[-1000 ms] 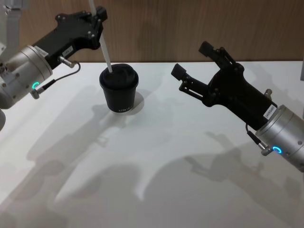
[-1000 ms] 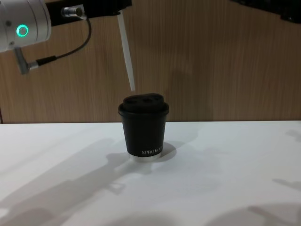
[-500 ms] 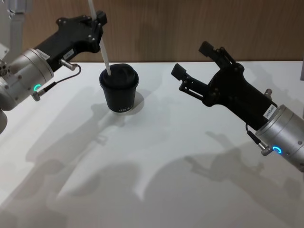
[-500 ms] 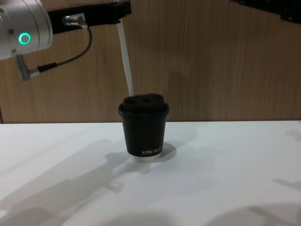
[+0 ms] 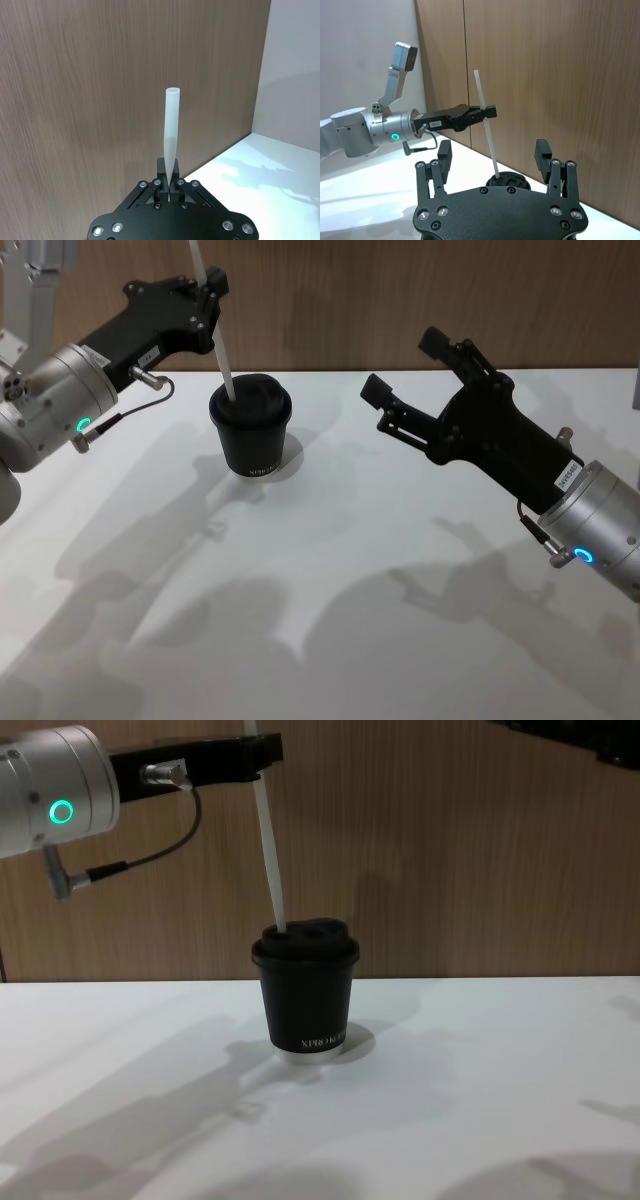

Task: Pick up the straw with one hand, pass it to the other hand, and insert it into the cup.

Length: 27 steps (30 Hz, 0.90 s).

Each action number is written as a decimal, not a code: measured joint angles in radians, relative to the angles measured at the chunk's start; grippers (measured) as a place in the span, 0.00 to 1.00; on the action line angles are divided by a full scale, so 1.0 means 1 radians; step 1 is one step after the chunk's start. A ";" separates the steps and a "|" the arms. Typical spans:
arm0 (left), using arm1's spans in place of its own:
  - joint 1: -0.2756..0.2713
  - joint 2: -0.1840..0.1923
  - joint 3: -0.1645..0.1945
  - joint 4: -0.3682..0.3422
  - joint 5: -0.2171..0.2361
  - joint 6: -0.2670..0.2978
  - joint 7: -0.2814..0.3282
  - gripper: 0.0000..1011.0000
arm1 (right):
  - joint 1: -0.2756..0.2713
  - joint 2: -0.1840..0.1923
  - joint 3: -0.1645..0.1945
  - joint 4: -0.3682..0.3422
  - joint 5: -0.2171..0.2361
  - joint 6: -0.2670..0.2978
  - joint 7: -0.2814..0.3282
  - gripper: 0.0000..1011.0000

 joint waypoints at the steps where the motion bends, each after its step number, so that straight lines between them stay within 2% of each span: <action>1: -0.001 -0.001 0.000 0.002 0.001 0.000 0.000 0.01 | 0.000 0.000 0.000 0.000 0.000 0.000 0.000 0.99; 27: -0.020 -0.037 0.008 0.069 0.026 0.034 -0.015 0.01 | 0.000 0.000 0.000 0.000 0.000 0.000 0.000 0.99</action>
